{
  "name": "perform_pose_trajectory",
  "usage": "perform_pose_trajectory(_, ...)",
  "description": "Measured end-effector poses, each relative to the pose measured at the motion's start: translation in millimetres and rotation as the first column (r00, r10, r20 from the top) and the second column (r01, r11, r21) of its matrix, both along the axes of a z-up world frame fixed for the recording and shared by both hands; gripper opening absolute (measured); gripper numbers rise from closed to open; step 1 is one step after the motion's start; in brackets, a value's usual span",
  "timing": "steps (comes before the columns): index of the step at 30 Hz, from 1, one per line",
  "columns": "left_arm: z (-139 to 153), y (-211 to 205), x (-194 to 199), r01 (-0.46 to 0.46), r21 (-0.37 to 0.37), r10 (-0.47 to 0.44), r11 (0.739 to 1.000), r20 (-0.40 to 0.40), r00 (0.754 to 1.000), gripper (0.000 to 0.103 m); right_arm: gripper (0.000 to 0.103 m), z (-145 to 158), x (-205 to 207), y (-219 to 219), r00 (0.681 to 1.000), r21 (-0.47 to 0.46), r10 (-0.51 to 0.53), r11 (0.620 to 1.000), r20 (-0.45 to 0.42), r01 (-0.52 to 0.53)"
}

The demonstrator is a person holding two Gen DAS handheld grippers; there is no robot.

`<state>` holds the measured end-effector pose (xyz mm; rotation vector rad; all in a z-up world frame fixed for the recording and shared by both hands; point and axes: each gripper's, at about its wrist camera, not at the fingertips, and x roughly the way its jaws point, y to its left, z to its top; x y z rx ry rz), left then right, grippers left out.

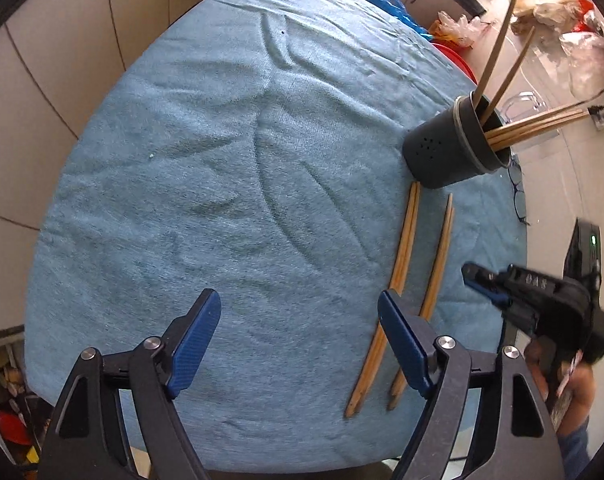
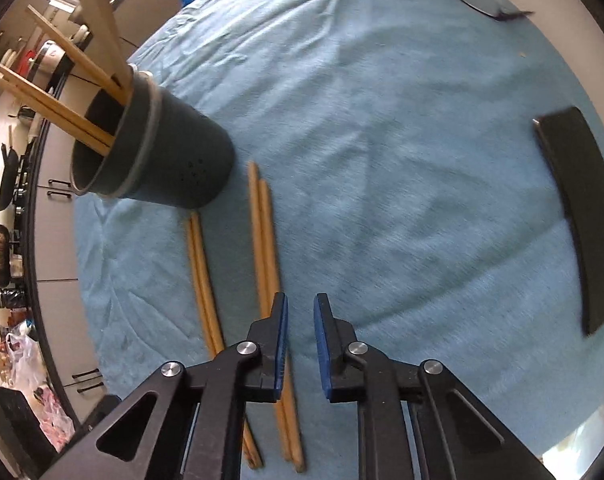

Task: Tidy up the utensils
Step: 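Move both open tools back to the remaining loose chopsticks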

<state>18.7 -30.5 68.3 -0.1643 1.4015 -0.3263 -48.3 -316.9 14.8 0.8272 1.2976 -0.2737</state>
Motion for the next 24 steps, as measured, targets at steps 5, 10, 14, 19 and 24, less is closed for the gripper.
perform_pose_trajectory(5, 3, 3, -4, 0.053, 0.034, -0.054, 0.998, 0.027, 0.998, 0.080, 0.012, -6, 16, 6, 1.000, -0.021, 0.020, 1.000, 0.002, -0.020)
perform_pose_trajectory(10, -1, 13, -4, 0.060, 0.047, -0.061, 0.997, 0.021, 0.998, 0.080, 0.011, -13, 28, 10, 1.000, -0.038, 0.020, 0.999, -0.010, -0.020)
perform_pose_trajectory(14, -5, 20, -2, 0.041, 0.049, -0.041, 0.998, 0.012, 0.999, 0.080, 0.010, -17, 35, 16, 0.999, -0.062, 0.029, 0.998, -0.016, -0.030)
perform_pose_trajectory(19, -8, 15, 0, 0.051, 0.044, -0.051, 0.998, 0.004, 0.999, 0.080, 0.010, -16, 41, 21, 0.998, -0.080, 0.059, 0.995, -0.021, -0.061)
perform_pose_trajectory(24, -11, 1, -1, 0.073, 0.045, -0.073, 0.996, 0.001, 0.997, 0.080, 0.010, -19, 43, 27, 0.997, -0.065, 0.072, 0.995, -0.015, -0.073)
